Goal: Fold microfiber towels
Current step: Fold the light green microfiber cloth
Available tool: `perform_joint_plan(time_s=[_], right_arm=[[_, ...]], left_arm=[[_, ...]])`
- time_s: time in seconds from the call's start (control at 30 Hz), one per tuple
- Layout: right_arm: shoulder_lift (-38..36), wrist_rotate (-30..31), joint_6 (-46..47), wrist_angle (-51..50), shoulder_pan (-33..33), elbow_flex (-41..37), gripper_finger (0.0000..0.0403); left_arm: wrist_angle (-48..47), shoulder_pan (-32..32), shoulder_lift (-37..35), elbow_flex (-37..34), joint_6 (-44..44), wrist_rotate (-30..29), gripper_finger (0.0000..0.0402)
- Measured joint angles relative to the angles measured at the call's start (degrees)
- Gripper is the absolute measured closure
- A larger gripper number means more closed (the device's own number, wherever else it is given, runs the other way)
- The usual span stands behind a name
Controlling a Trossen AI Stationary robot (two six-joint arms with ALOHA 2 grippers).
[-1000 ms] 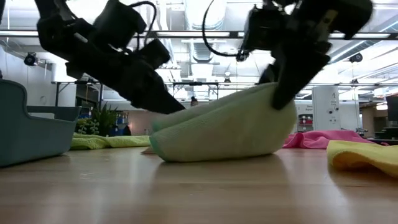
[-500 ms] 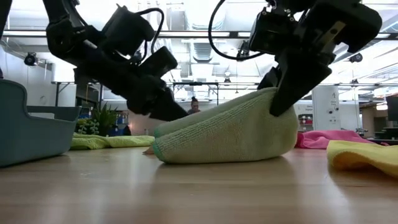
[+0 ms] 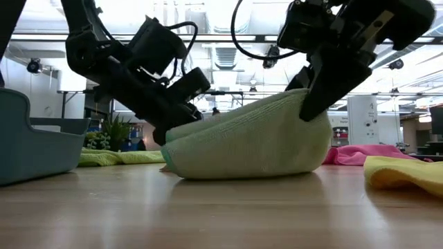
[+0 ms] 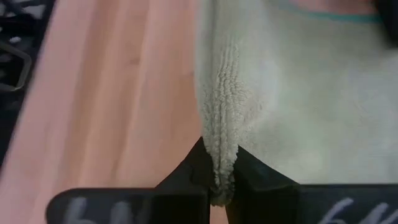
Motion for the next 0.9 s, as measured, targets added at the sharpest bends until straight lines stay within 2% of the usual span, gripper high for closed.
perform_joint_plan(time_s=[0.17, 0.37, 0.63, 0.9], right_arm=[[-1.23, 3.29, -0.03, -0.01, -0.24, 0.02, 0.0394], [-3.49, 6.79, 2.39, -0.33, -2.74, -0.01, 0.0394], [-3.69, 6.68, 7.0, -1.72, -9.39, -1.01, 0.0394], [-3.67, 6.67, 9.73, -4.15, -13.02, -2.92, 0.0394]], left_arm=[[-4.5, -0.04, 0.0, -0.08, -0.34, 3.6, 0.0396], [-6.45, 0.0, -0.22, -0.01, 0.44, 5.31, 0.0396], [-7.93, -0.02, -0.27, -0.07, 0.95, 6.85, 0.0396], [-8.52, -0.02, -0.28, -0.13, 0.94, 6.93, 0.0396]])
